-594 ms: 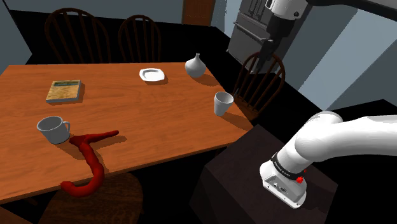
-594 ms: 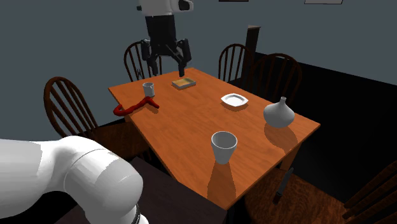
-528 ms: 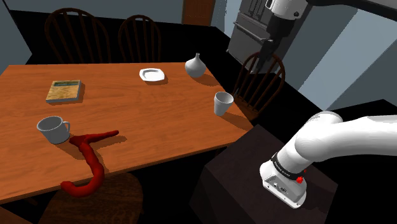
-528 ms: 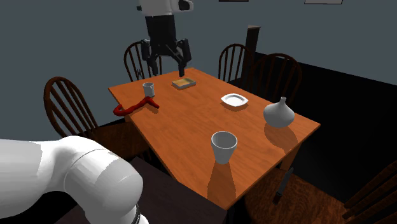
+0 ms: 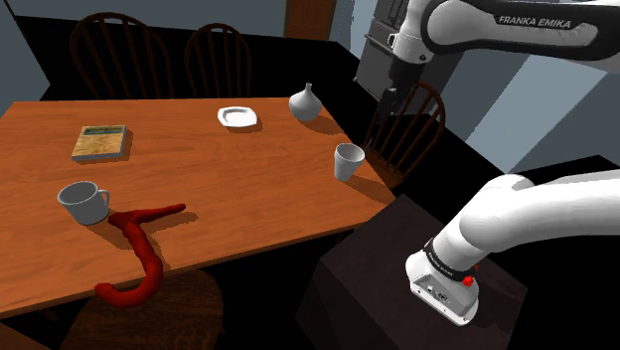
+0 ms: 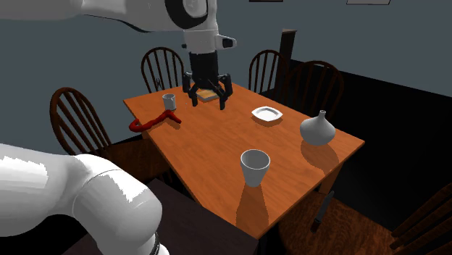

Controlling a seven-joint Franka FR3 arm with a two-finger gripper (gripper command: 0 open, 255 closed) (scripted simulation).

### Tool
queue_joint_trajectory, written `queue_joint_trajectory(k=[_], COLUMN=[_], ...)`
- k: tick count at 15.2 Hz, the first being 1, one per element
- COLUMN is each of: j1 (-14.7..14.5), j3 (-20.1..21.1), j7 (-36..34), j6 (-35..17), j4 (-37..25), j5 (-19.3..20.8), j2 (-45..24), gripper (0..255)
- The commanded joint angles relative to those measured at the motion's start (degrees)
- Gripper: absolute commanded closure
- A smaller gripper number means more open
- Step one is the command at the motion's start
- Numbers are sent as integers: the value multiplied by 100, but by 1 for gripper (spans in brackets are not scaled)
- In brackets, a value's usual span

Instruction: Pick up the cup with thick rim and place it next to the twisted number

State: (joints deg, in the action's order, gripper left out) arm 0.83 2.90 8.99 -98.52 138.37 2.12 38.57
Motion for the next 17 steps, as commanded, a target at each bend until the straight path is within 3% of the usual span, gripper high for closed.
queue_joint_trajectory(k=[1, 9, 17], j1=[31, 205, 380], j3=[-18, -136, -252], j7=[-13, -39, -111], j6=[-373, -1930, -3338], j4=[155, 494, 308], j5=[28, 194, 390], j2=[-221, -1512, -3179], gripper=[0, 0, 0])
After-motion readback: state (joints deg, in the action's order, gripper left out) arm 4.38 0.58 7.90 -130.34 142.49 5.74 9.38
